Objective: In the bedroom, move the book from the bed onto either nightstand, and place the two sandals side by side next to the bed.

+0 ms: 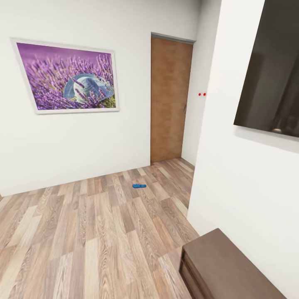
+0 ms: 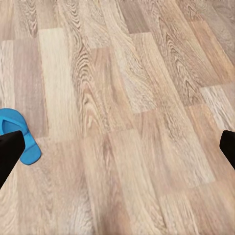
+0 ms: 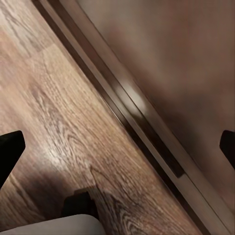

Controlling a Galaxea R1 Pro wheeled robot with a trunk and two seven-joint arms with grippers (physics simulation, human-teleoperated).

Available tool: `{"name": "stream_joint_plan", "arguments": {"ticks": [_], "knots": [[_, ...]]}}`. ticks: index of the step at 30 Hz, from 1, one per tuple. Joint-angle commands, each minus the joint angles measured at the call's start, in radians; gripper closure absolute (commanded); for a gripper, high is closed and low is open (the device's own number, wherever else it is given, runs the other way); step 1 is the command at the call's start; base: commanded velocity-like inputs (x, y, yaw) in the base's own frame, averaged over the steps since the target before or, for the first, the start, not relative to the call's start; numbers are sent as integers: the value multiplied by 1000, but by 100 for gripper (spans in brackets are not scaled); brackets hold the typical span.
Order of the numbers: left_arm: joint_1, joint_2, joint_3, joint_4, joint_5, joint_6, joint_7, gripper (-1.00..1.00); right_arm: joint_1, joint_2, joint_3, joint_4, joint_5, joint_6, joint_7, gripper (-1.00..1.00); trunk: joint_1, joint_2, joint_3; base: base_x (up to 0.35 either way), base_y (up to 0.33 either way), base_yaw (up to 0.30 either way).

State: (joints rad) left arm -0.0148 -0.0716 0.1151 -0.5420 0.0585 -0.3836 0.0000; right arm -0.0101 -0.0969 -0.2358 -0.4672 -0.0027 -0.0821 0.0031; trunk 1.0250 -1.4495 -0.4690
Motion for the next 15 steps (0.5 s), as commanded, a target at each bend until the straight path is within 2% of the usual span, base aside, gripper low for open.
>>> {"name": "stream_joint_plan", "arguments": {"ticks": [1,11,15], "knots": [[-1,-1,1,0,6,-3,-2,-100,-1,0,-2,1,0,-4,0,-100,0,-1,-1,13,0,0],[-1,-1,2,0,6,-2,-2,-100,-1,0,-2,1,0,-3,0,-100,0,-1,-1,143,-126,0],[-1,-1,2,0,6,-3,-2,-100,-1,0,-2,1,0,-3,0,-100,0,-1,-1,69,-63,0]]}}
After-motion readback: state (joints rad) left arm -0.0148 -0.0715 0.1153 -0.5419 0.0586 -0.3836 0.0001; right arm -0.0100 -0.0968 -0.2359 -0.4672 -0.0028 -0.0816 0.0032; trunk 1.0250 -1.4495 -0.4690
